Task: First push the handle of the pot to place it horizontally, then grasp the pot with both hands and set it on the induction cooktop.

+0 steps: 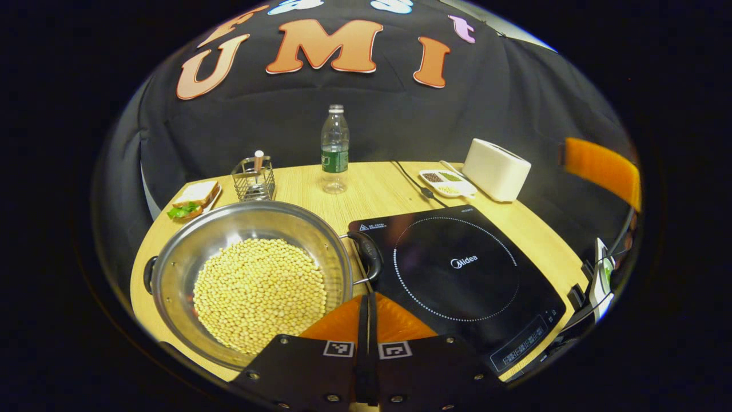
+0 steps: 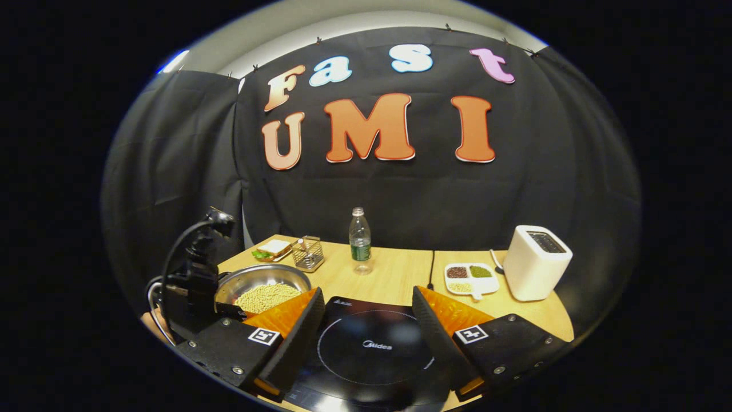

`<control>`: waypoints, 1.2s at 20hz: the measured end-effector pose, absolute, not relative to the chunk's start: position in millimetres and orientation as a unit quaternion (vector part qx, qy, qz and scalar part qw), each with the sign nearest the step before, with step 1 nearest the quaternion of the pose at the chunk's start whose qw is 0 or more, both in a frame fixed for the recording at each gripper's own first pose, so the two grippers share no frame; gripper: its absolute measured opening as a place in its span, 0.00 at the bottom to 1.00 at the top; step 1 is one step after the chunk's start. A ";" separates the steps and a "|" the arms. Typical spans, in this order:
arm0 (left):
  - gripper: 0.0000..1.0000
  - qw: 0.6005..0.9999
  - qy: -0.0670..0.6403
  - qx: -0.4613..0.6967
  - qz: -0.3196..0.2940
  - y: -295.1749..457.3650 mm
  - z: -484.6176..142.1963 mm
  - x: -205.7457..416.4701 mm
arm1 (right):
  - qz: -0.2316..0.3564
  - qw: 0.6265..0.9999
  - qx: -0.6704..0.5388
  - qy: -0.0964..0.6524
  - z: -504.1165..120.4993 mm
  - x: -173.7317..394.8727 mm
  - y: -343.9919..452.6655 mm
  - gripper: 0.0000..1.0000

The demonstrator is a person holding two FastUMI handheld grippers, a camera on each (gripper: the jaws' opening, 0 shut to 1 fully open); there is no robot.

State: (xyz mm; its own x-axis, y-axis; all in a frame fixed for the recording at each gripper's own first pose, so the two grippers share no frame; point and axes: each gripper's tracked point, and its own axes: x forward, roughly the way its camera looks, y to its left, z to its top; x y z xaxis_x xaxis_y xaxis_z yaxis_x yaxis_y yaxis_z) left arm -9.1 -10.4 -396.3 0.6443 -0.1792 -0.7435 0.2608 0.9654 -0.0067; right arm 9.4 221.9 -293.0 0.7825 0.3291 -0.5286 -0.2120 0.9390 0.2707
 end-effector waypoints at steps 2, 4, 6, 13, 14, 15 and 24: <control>0.10 0.912 0.392 0.070 -0.094 19.0 -377.8 -7.9 | 0.160 0.928 0.106 0.320 -302.9 11.1 246.7 0.96; 0.33 0.918 0.381 0.090 -0.069 50.1 -359.3 -1.6 | 0.169 0.917 0.111 0.345 -314.2 11.9 269.5 0.96; 0.55 0.920 0.379 0.084 -0.054 76.2 -343.6 -2.4 | 0.177 0.904 0.116 0.371 -325.1 12.4 289.0 0.95; 0.76 0.928 0.363 0.084 0.022 177.3 -287.0 16.3 | 0.182 0.859 0.135 0.459 -359.0 11.2 347.5 0.93; 0.76 0.927 0.367 0.077 0.021 185.3 -280.0 20.5 | 0.182 0.855 0.130 0.467 -363.6 11.8 353.3 0.94; 0.76 0.924 0.377 0.069 0.013 190.9 -277.7 20.8 | 0.178 0.852 0.125 0.477 -369.0 12.4 357.4 0.93; 0.76 0.889 0.452 0.067 0.025 253.3 -332.2 42.7 | 0.145 0.826 0.106 0.534 -407.7 18.6 372.8 0.94</control>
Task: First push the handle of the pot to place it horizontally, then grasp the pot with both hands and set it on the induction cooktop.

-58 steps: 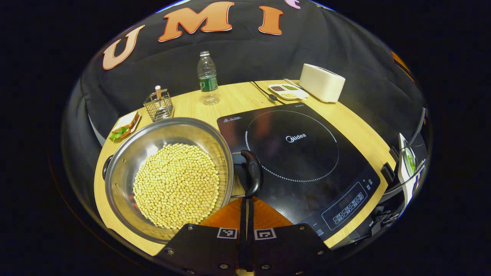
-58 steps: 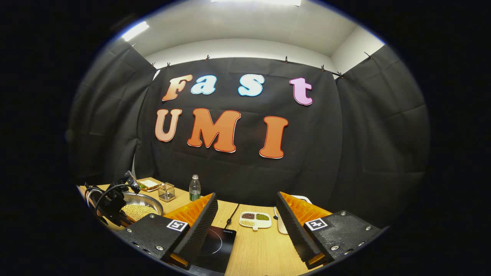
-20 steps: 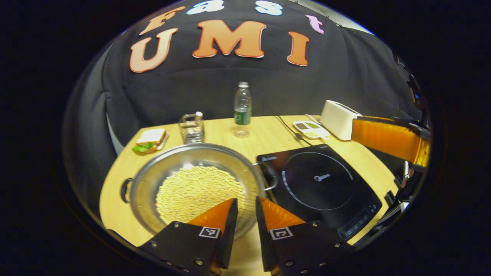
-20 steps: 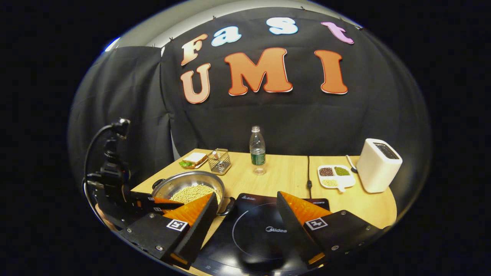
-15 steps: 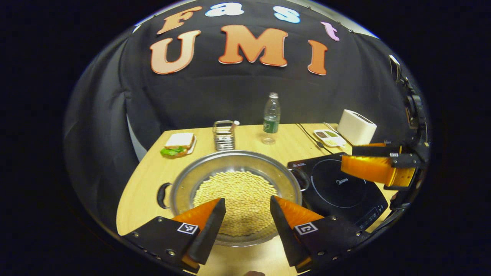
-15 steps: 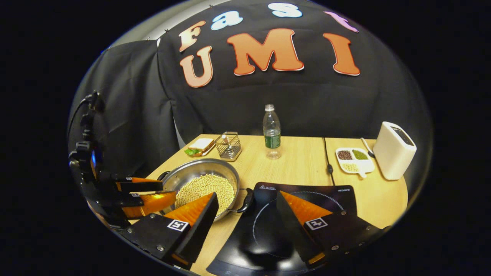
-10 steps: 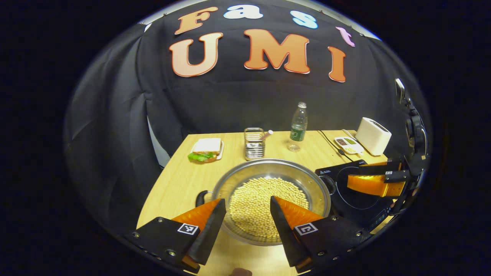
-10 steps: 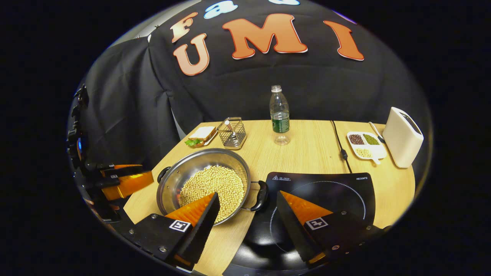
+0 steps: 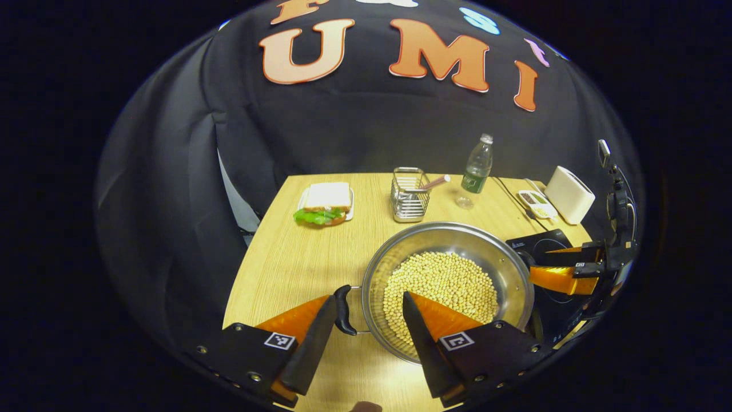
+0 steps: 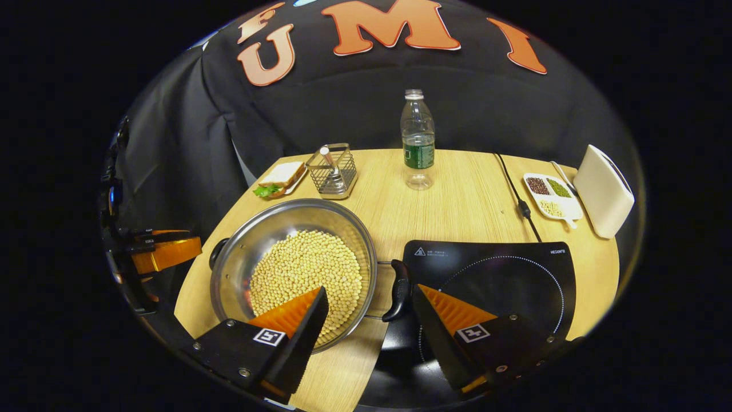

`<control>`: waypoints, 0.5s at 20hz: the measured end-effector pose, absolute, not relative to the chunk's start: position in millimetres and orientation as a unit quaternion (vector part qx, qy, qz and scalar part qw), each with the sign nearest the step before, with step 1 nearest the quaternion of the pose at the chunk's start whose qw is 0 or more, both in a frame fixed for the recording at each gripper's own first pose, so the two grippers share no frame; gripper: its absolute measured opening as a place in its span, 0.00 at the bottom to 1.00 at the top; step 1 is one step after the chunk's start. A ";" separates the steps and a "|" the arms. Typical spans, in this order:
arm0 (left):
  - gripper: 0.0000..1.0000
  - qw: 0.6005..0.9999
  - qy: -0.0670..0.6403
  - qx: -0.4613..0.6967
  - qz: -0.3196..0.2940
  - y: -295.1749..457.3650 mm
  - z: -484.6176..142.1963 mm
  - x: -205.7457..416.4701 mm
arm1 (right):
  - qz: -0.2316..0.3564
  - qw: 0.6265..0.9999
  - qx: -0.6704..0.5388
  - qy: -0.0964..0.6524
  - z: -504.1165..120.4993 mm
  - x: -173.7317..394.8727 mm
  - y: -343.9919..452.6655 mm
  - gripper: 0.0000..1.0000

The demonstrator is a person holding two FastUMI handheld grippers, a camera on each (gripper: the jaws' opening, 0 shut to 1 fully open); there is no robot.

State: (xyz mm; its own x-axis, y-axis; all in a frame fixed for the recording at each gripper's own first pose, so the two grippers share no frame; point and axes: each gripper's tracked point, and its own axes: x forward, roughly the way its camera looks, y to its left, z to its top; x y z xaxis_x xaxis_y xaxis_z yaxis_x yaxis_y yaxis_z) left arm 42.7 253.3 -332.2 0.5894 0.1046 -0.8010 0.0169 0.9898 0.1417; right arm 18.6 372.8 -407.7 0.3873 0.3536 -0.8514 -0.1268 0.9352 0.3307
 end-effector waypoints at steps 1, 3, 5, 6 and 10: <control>0.76 0.885 0.459 0.066 0.027 258.9 -341.2 42.8 | 0.142 0.824 0.105 0.539 -411.4 18.1 372.5 0.94; 0.76 0.878 0.475 0.059 0.021 261.1 -357.6 42.6 | 0.136 0.819 0.101 0.547 -418.7 18.9 372.1 0.93; 0.76 0.872 0.487 0.054 0.025 265.2 -369.6 43.4 | 0.135 0.817 0.095 0.553 -424.2 19.9 372.2 0.93; 0.76 0.875 0.481 0.058 0.026 269.4 -370.1 46.9 | 0.133 0.816 0.092 0.555 -427.8 19.6 373.6 0.92; 0.76 0.864 0.497 0.067 0.044 287.7 -390.3 43.1 | 0.122 0.817 0.071 0.559 -437.8 24.3 376.1 0.92</control>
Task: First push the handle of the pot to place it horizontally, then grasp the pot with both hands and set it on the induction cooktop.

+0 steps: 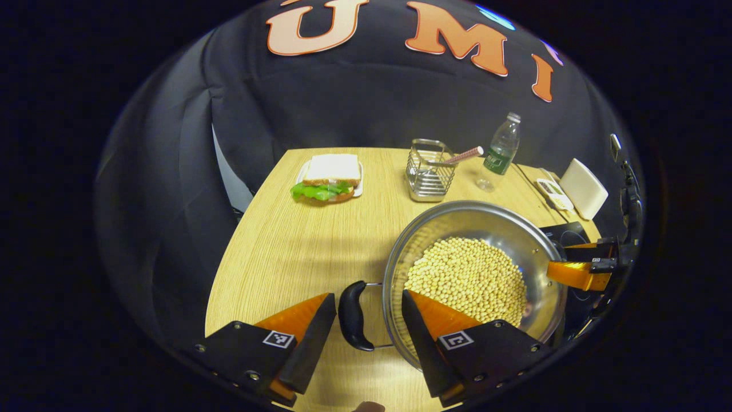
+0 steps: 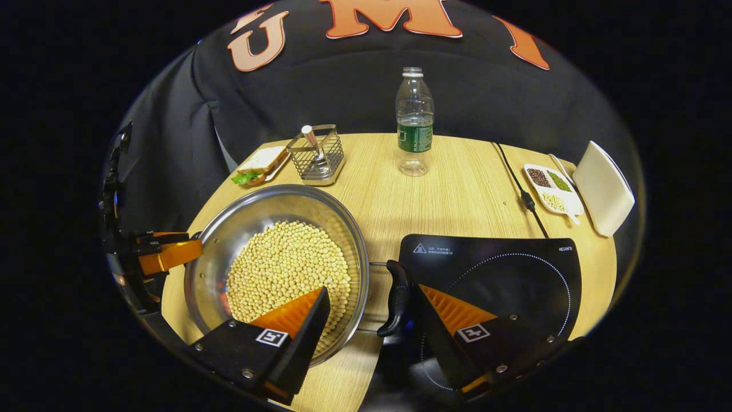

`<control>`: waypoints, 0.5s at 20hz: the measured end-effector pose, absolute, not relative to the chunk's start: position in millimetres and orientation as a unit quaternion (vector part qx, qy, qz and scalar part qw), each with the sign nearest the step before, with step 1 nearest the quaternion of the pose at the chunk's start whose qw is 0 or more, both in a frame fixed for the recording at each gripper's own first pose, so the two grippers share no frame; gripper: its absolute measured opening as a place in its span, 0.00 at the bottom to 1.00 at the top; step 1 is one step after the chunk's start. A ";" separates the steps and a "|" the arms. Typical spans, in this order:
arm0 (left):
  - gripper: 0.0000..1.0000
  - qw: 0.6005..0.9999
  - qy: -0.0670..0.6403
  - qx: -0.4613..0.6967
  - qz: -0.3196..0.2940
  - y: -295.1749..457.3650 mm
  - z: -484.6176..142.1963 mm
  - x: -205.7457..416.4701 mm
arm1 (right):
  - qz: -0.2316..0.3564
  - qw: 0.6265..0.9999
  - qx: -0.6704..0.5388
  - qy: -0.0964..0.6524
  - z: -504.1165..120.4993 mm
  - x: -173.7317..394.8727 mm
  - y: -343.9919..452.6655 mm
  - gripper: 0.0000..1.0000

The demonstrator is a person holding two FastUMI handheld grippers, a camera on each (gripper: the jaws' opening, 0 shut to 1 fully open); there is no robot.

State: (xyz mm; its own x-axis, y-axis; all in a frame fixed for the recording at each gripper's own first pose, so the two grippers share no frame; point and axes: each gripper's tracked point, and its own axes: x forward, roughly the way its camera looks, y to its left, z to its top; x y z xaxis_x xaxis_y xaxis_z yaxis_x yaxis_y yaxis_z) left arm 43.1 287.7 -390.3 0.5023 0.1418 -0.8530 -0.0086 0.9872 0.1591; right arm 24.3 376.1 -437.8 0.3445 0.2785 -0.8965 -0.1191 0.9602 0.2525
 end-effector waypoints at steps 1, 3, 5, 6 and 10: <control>0.76 0.862 0.501 0.061 0.046 292.3 -400.0 42.6 | 0.120 0.818 0.066 0.559 -439.2 25.2 375.9 0.91; 0.86 0.862 0.501 0.058 0.052 297.0 -404.6 41.3 | 0.123 0.822 0.053 0.554 -442.7 27.7 378.0 0.88; 0.90 0.861 0.501 0.053 0.062 303.5 -408.9 40.3 | 0.130 0.822 0.048 0.552 -443.4 30.3 385.9 0.84; 0.91 0.858 0.507 0.053 0.069 307.2 -410.6 35.9 | 0.135 0.822 0.046 0.551 -443.1 30.0 391.5 0.82; 0.92 0.859 0.502 0.046 0.085 310.9 -411.7 34.9 | 0.143 0.817 0.034 0.557 -451.8 30.0 404.4 0.78</control>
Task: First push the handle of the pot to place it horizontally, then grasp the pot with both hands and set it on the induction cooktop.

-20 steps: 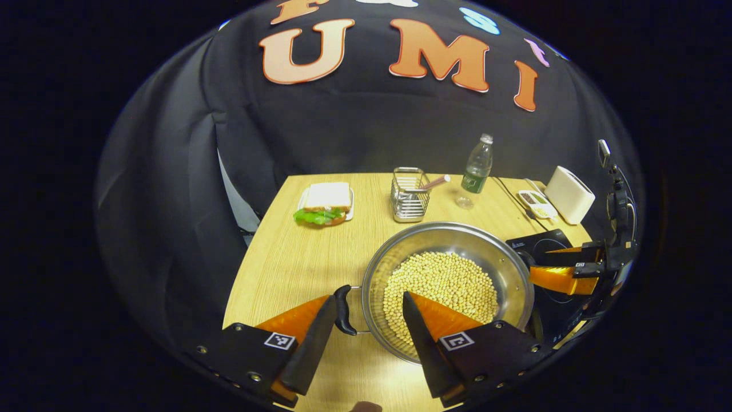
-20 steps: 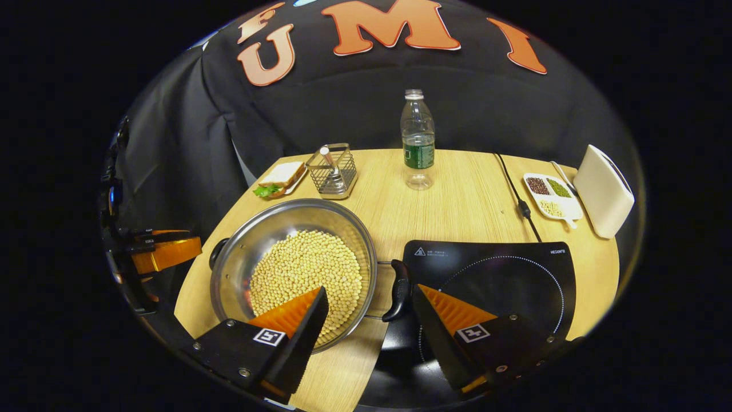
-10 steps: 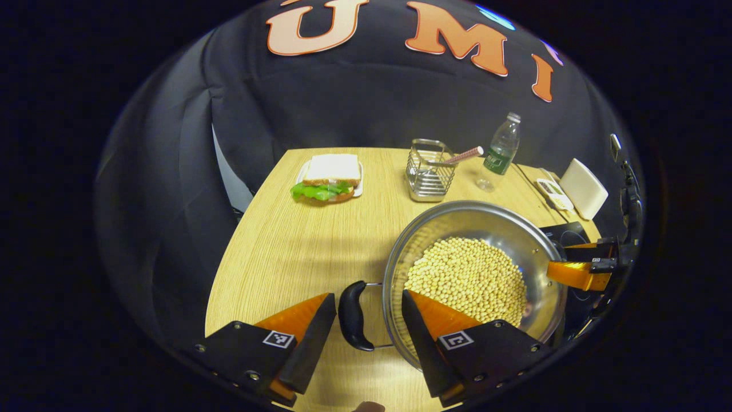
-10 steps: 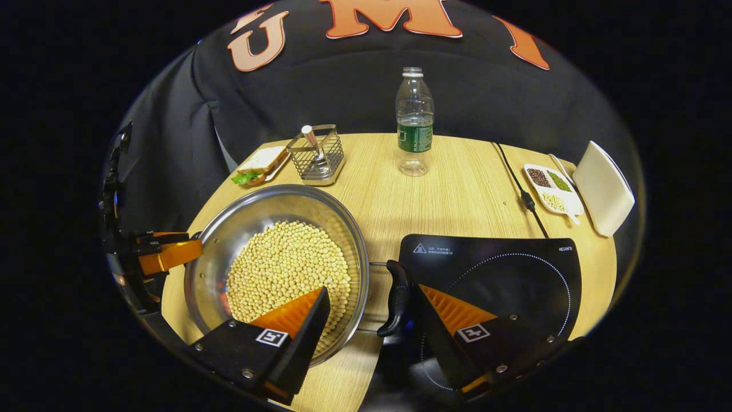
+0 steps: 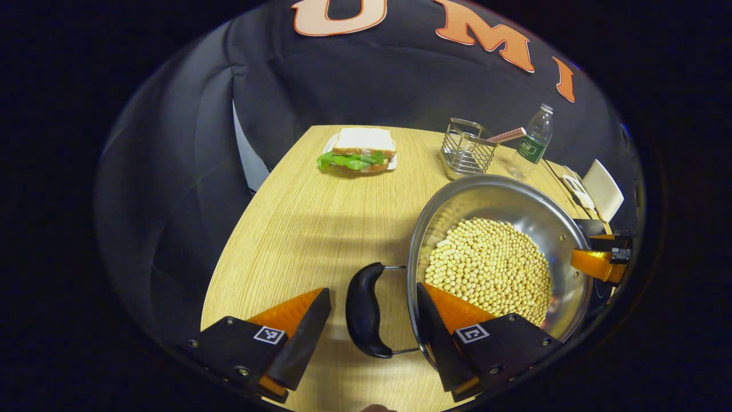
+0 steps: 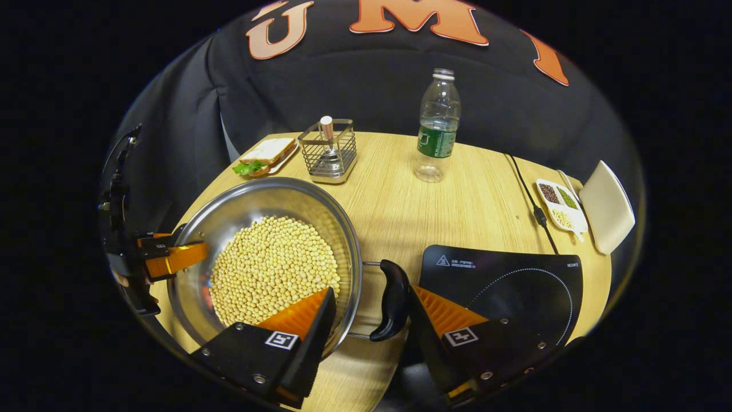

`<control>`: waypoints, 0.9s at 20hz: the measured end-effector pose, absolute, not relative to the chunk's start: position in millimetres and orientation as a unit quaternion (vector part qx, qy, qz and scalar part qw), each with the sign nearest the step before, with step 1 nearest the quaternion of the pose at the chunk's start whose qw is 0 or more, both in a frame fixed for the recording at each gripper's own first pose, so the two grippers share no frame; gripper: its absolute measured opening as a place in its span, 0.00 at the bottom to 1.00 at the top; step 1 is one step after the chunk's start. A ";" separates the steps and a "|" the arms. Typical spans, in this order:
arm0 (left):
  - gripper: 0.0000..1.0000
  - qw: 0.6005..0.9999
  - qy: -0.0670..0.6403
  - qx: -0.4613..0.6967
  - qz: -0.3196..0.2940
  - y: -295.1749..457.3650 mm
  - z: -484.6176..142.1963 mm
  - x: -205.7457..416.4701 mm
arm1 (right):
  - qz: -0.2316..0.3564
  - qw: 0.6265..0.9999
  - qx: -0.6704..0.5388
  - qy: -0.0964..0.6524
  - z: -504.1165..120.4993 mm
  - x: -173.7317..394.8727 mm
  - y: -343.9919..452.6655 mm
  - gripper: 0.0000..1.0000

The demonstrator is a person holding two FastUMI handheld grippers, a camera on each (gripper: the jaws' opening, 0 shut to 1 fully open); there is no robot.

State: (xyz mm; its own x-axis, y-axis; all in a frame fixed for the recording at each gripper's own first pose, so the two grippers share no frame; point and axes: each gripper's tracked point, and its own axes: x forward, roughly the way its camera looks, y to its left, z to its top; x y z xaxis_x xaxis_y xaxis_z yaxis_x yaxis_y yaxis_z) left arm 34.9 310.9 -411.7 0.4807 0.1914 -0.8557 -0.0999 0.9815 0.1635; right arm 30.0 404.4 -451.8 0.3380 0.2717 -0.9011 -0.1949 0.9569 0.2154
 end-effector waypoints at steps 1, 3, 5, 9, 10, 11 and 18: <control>0.92 0.861 0.499 0.046 0.089 312.3 -415.3 33.9 | 0.144 0.813 0.036 0.564 -455.9 28.9 408.5 0.78; 0.90 0.863 0.493 0.047 0.098 314.2 -414.1 34.8 | 0.143 0.811 0.042 0.566 -460.8 30.0 413.9 0.78; 0.90 0.868 0.483 0.045 0.103 315.3 -414.8 38.9 | 0.145 0.812 0.036 0.564 -464.1 31.4 416.2 0.78; 0.89 0.878 0.465 0.036 0.107 313.5 -414.5 43.7 | 0.135 0.824 0.018 0.550 -469.6 35.6 416.6 0.78; 0.89 0.882 0.458 0.032 0.108 313.0 -415.4 46.2 | 0.130 0.826 0.016 0.548 -472.4 36.0 415.6 0.78; 0.80 0.884 0.454 0.029 0.108 311.0 -417.3 48.5 | 0.127 0.830 0.016 0.544 -472.1 36.3 417.7 0.75; 0.63 0.896 0.421 0.022 0.140 312.6 -416.6 57.9 | 0.114 0.828 0.060 0.545 -470.7 36.6 419.6 0.63</control>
State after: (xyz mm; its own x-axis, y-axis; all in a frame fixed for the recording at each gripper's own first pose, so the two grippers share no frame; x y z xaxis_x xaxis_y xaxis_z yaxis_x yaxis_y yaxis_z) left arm 57.9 312.6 -416.6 0.6053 0.2705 -0.7486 -0.2326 0.9596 0.1586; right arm 36.6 419.6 -470.7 0.3789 0.2544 -0.8898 -0.1236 0.9668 0.2238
